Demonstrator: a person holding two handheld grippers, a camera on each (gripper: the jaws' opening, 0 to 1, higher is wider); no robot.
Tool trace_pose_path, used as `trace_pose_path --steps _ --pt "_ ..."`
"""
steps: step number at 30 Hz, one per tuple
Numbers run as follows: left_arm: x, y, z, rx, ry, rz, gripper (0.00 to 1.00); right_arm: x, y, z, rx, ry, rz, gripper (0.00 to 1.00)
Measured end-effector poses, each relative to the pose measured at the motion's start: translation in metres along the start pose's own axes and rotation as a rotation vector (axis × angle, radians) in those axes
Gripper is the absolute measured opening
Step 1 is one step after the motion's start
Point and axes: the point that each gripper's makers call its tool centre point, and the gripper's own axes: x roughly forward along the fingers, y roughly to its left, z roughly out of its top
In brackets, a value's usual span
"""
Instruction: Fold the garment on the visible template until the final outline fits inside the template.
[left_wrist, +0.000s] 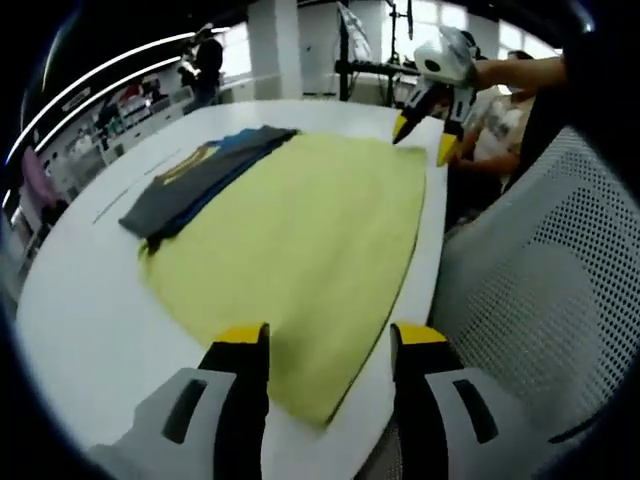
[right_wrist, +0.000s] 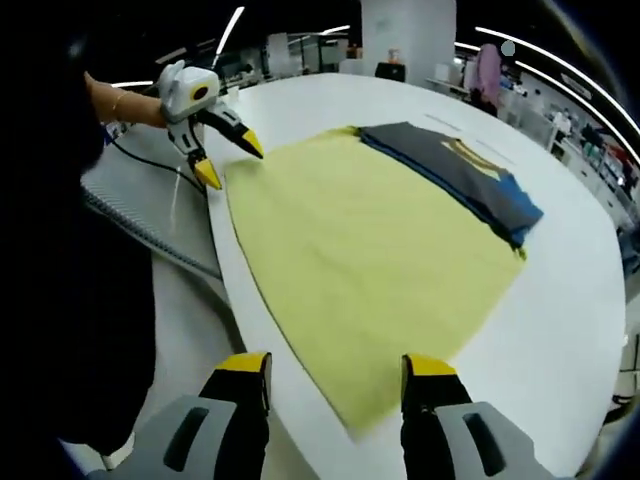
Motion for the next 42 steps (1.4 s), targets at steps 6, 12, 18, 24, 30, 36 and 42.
trace_pose_path --steps 6,12,18,24,30,36,42 --pt "0.001 -0.002 -0.007 0.009 0.03 0.001 0.38 0.002 -0.001 -0.003 -0.013 0.011 -0.009 0.44" --pt "0.001 0.001 -0.012 -0.001 0.042 0.011 0.35 0.004 -0.004 -0.009 -0.043 0.039 -0.015 0.42" --pt "0.001 -0.001 -0.012 -0.003 0.042 -0.003 0.32 0.005 -0.006 -0.01 -0.053 0.043 -0.024 0.37" --pt "0.003 0.008 -0.009 -0.025 0.041 0.023 0.22 0.006 -0.012 -0.007 -0.055 0.032 -0.028 0.26" --pt "0.005 0.014 -0.009 -0.045 0.052 0.054 0.05 0.007 -0.023 -0.004 -0.062 0.026 -0.064 0.04" --pt "0.005 0.017 -0.008 -0.079 0.078 0.059 0.02 0.006 -0.027 -0.002 0.006 0.016 -0.06 0.0" --pt "0.002 0.023 -0.007 -0.237 0.143 0.087 0.0 0.003 -0.027 -0.001 0.054 0.053 -0.056 0.0"
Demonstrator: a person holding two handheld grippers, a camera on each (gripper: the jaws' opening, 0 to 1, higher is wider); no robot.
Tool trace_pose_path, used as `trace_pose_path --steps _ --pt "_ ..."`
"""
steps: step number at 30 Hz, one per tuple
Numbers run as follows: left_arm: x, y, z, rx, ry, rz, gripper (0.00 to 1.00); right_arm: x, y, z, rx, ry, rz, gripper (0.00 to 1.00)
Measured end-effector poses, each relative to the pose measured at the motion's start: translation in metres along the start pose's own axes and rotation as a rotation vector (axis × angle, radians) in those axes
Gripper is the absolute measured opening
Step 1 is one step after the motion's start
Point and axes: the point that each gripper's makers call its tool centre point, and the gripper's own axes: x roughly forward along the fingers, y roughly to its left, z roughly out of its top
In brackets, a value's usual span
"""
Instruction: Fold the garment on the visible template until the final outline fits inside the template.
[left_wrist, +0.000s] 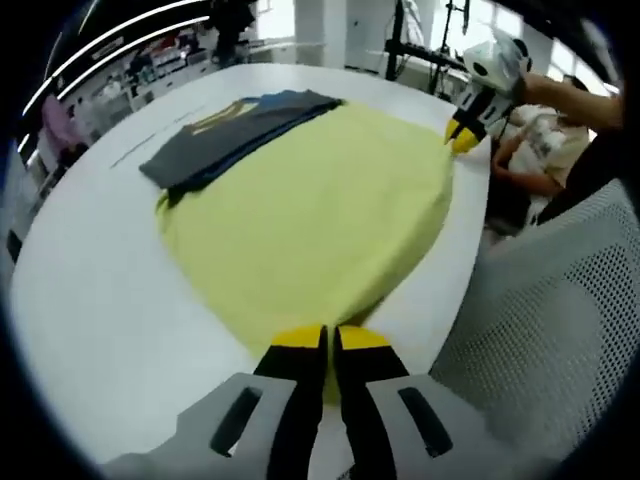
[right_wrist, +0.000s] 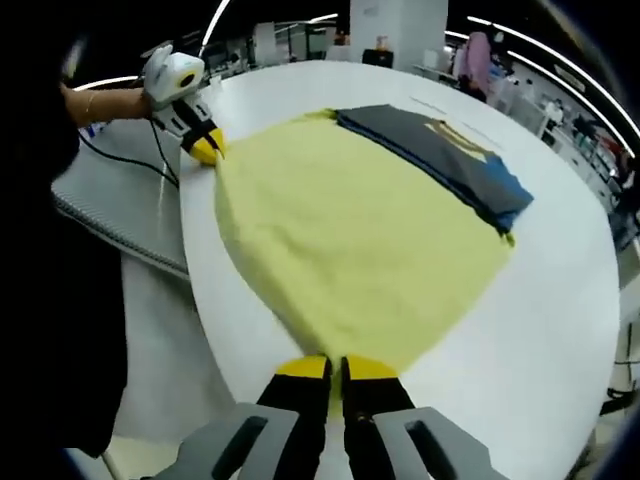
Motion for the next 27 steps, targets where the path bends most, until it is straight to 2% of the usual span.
trace_pose_path --steps 5,11,21,27 --pt "-0.004 0.001 0.004 -0.054 0.027 0.002 0.0 -0.005 -0.003 0.004 0.054 0.014 -0.005 0.0" --pt "-0.01 0.0 0.008 -0.069 0.046 0.001 0.0 -0.014 -0.006 0.012 0.103 0.02 -0.005 0.0" --pt "-0.027 -0.001 0.02 -0.058 0.06 -0.018 0.0 -0.029 -0.002 0.02 0.188 0.044 0.026 0.0" --pt "-0.036 -0.002 0.024 -0.059 0.061 -0.027 0.0 -0.039 0.001 0.027 0.197 0.041 0.037 0.0"
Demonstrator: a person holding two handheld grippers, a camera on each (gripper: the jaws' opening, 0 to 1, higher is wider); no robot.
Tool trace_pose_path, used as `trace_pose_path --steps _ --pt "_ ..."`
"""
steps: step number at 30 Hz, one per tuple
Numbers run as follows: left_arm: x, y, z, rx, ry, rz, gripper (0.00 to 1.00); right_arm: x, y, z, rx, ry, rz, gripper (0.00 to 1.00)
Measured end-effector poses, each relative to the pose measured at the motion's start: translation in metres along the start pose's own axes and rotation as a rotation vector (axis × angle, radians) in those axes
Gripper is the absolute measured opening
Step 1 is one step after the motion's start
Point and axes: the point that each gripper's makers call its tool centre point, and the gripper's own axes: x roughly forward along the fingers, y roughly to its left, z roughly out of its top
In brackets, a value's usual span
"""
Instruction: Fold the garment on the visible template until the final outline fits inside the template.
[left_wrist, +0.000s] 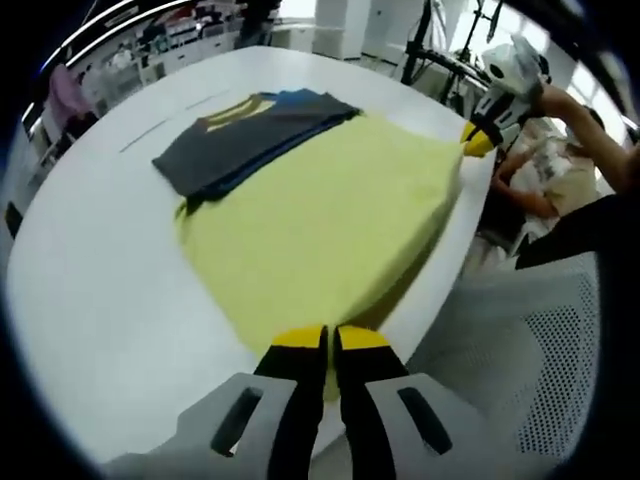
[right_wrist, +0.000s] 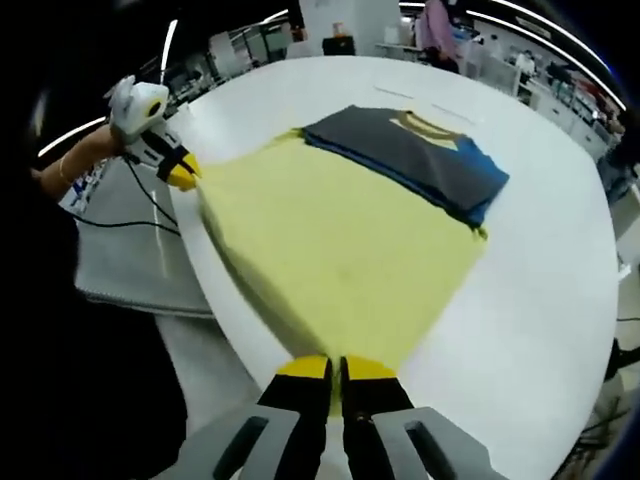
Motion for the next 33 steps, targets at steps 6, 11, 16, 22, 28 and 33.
trace_pose_path --steps 6,11,16,22,28,33 --pt "-0.008 -0.002 0.003 -0.01 -0.005 -0.008 0.0 -0.008 0.005 0.004 -0.011 0.012 0.006 0.0" --pt "-0.014 -0.01 0.002 -0.013 -0.004 -0.026 0.0 -0.017 0.008 0.006 -0.023 0.016 0.001 0.0" --pt "-0.018 -0.013 0.003 -0.012 -0.007 -0.035 0.0 -0.024 0.012 0.008 -0.018 0.012 0.013 0.0" --pt "-0.025 -0.012 0.006 -0.026 -0.017 -0.035 0.0 -0.031 0.019 0.007 -0.018 0.011 0.023 0.0" --pt "-0.029 -0.014 0.007 -0.042 -0.012 -0.039 0.0 -0.036 0.02 0.008 -0.005 0.007 0.028 0.0" --pt "-0.037 -0.018 0.014 -0.052 -0.024 -0.044 0.0 -0.044 0.022 0.009 -0.017 0.01 0.021 0.0"
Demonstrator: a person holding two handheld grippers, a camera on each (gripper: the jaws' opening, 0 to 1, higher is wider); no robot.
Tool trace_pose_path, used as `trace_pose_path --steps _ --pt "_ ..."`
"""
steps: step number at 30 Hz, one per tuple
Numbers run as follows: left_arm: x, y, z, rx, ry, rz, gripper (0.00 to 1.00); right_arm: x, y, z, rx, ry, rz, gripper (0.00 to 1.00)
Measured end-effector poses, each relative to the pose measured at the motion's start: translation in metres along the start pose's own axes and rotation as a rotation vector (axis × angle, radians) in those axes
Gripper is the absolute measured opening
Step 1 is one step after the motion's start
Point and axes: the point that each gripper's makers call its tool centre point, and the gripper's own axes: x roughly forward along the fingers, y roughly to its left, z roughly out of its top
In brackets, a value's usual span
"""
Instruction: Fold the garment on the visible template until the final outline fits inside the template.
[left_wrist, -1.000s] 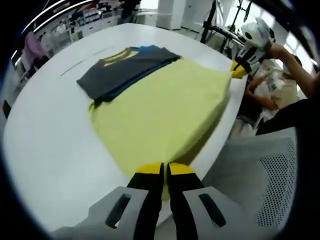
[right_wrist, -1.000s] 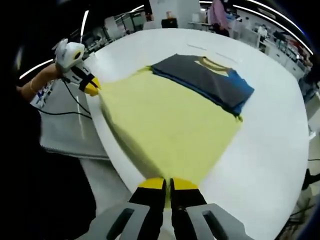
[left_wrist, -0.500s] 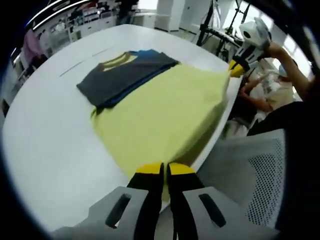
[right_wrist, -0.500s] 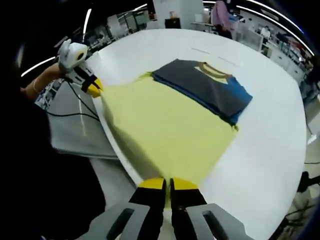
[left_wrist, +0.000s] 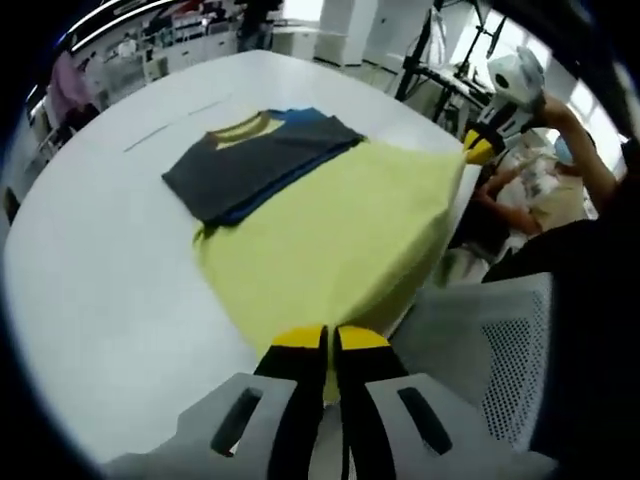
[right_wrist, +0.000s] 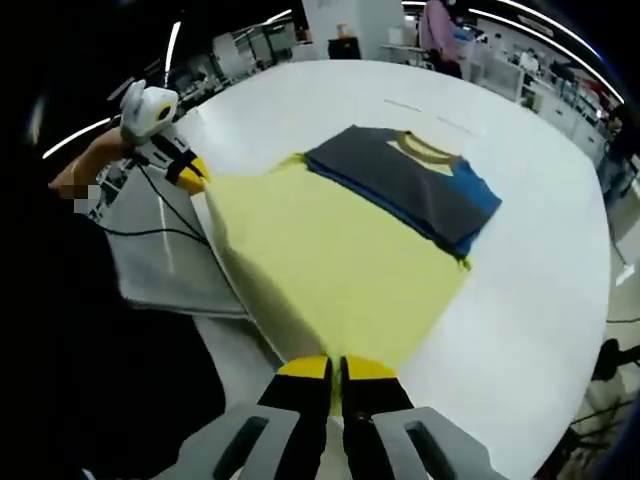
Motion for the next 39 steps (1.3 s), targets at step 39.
trace_pose_path --steps 39 --pt "-0.006 0.048 0.063 0.031 -0.123 0.134 0.0 -0.005 -0.055 0.059 -0.009 -0.084 -0.127 0.0"
